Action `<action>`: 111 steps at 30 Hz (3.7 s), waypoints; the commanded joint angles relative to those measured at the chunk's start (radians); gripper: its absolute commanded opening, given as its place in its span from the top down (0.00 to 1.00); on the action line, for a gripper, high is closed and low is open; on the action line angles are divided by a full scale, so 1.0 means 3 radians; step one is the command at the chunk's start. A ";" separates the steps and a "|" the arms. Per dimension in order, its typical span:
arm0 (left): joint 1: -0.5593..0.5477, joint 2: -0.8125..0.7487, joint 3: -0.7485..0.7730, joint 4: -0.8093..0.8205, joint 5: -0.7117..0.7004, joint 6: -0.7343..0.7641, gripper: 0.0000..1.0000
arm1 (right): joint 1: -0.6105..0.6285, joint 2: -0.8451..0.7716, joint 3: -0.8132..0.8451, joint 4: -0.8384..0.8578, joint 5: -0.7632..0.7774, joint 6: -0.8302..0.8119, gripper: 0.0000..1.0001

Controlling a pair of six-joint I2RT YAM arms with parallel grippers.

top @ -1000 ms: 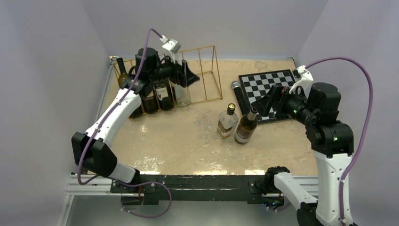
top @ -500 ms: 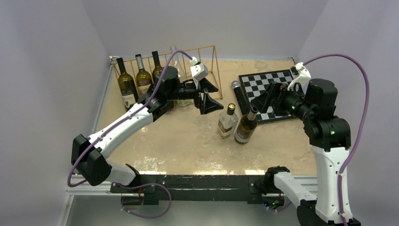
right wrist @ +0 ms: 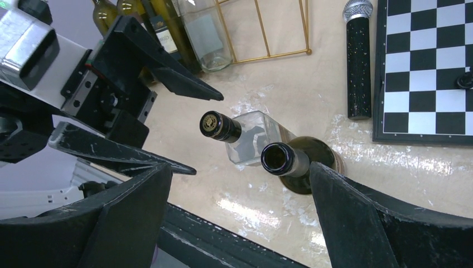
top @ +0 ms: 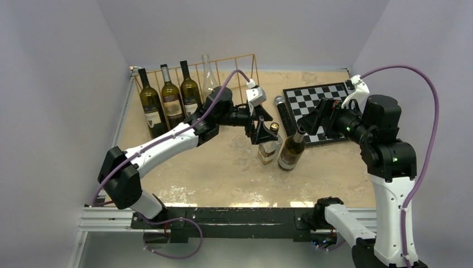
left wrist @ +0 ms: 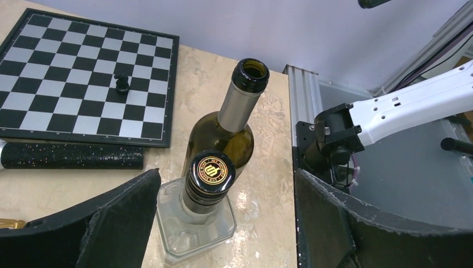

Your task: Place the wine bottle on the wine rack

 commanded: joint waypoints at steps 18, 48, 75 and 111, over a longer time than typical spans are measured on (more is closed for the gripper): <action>-0.0179 0.0360 -0.0037 0.0446 -0.0655 0.0072 0.40 | -0.0008 0.0022 -0.0029 0.0083 0.0025 -0.0076 0.01; -0.0174 0.0030 0.0509 -0.0334 -0.2380 0.0164 1.00 | -0.0006 0.0021 -0.0004 0.0040 0.0050 -0.0101 0.01; 0.0564 0.0957 0.1980 -0.1112 -0.3573 -0.0349 1.00 | -0.0006 -0.0067 -0.0062 -0.0035 0.0045 -0.0103 0.01; 0.1009 0.1927 0.2359 -0.1495 -0.2949 -0.0660 0.96 | -0.0005 -0.0089 -0.0266 0.0038 -0.0004 0.0064 0.02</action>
